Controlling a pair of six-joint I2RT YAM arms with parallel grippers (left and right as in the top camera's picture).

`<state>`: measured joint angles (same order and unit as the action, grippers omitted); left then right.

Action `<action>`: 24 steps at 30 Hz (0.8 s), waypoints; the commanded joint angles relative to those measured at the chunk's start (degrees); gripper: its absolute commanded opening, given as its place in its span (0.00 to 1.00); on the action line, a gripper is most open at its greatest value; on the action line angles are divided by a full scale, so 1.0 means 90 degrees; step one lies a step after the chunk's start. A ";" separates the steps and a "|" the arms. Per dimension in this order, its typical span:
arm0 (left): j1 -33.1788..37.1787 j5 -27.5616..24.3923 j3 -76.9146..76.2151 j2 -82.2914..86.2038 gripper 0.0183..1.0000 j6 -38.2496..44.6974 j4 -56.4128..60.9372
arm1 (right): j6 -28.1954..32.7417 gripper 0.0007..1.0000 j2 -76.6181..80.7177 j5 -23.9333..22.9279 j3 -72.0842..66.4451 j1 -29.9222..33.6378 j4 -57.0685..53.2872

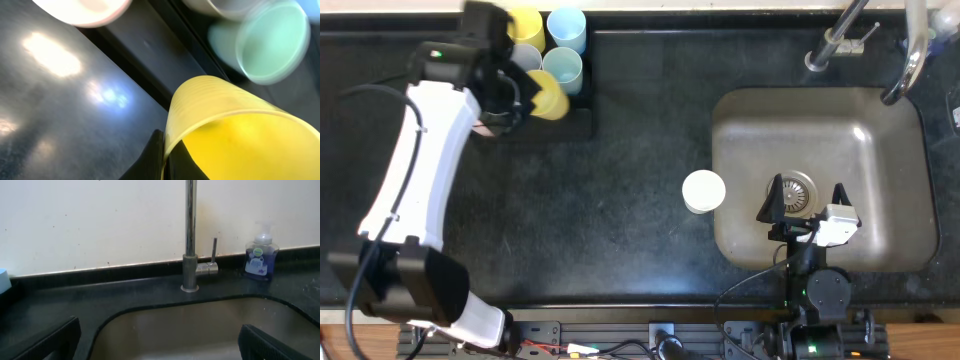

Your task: Store Cups

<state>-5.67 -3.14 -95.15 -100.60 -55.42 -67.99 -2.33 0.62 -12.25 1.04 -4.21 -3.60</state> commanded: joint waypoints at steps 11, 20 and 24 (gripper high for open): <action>0.0517 0.0539 0.0090 -0.0741 0.05 -0.0211 -0.0032 | 0.0019 1.00 -0.0046 -0.0005 -0.0087 0.0002 0.0044; 0.0678 0.0576 0.0090 -0.1086 0.06 -0.0214 -0.0005 | 0.0019 1.00 -0.0046 -0.0005 -0.0087 0.0002 0.0044; 0.0670 0.0556 0.0090 -0.1263 0.06 -0.0219 0.0250 | 0.0019 1.00 -0.0046 -0.0005 -0.0087 0.0002 0.0044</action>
<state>0.14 0.97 -94.85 -110.63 -56.66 -66.54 -2.33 0.64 -12.25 1.04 -4.21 -3.62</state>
